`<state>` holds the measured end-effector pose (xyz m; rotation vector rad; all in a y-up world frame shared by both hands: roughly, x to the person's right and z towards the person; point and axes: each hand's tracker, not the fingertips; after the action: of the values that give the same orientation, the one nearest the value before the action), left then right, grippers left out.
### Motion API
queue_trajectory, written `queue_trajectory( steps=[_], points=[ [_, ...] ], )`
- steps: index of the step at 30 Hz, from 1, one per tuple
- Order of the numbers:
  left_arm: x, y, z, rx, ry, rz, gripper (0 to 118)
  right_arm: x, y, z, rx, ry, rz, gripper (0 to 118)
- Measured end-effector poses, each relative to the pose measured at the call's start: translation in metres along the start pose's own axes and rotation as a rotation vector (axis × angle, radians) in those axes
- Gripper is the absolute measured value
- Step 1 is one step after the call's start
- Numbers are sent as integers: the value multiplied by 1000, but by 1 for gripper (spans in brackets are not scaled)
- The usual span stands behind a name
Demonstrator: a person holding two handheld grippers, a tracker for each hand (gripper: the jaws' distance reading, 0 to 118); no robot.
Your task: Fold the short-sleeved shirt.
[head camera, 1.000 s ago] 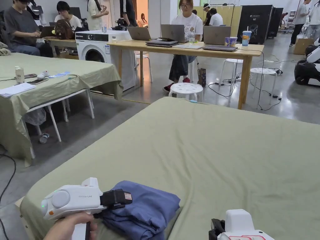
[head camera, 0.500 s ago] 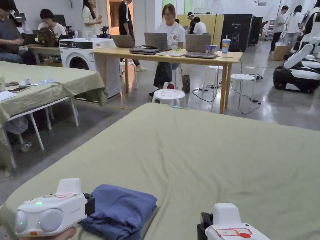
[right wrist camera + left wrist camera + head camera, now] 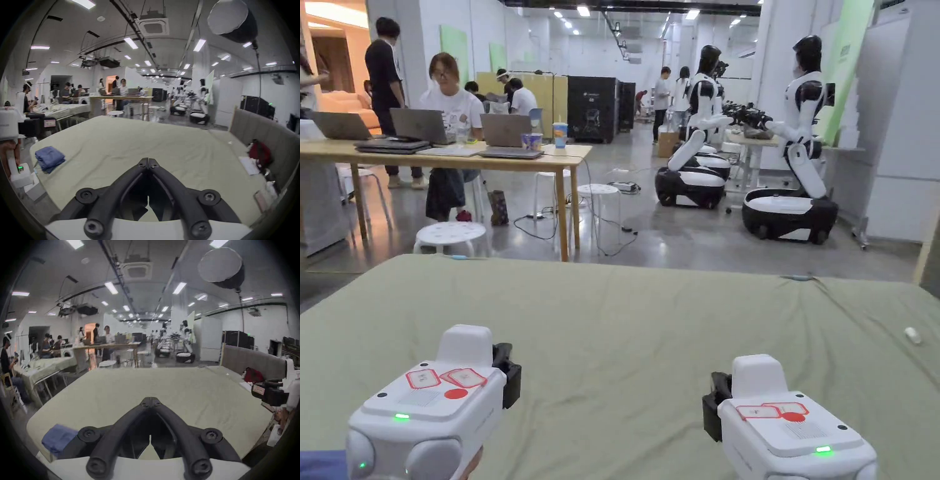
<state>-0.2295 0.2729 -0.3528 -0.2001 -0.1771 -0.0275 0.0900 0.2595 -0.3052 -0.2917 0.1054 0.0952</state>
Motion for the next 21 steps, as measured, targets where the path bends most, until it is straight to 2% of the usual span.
queue_trajectory(
  steps=[5, 8, 12, 17, 18, 19, 20, 21],
  points=[
    [52, 28, -3, 44, -38, -24, 0, 54, 14, 21, 72, -97, 16, 0],
    [63, 34, -6, 50, -33, -39, 0, 75, 19, 26, 93, -124, -16, 0],
    [57, 33, -4, 55, 21, 6, 0, 88, 23, 34, 121, -163, -12, 0],
    [56, 32, -2, 59, 25, -35, 0, 95, 20, 32, 148, -153, -45, 0],
    [61, 33, 7, 65, 21, -30, 10, 94, 20, 33, 155, -158, -42, 1],
    [60, 32, 7, 69, 19, -34, 33, 93, 21, 30, 159, -162, -38, 7],
    [60, 32, 7, 68, 17, -38, 51, 92, 21, 31, 161, -162, -38, 18],
    [59, 32, 7, 67, 19, -43, 62, 92, 22, 31, 160, -158, -41, 30]
  ],
)
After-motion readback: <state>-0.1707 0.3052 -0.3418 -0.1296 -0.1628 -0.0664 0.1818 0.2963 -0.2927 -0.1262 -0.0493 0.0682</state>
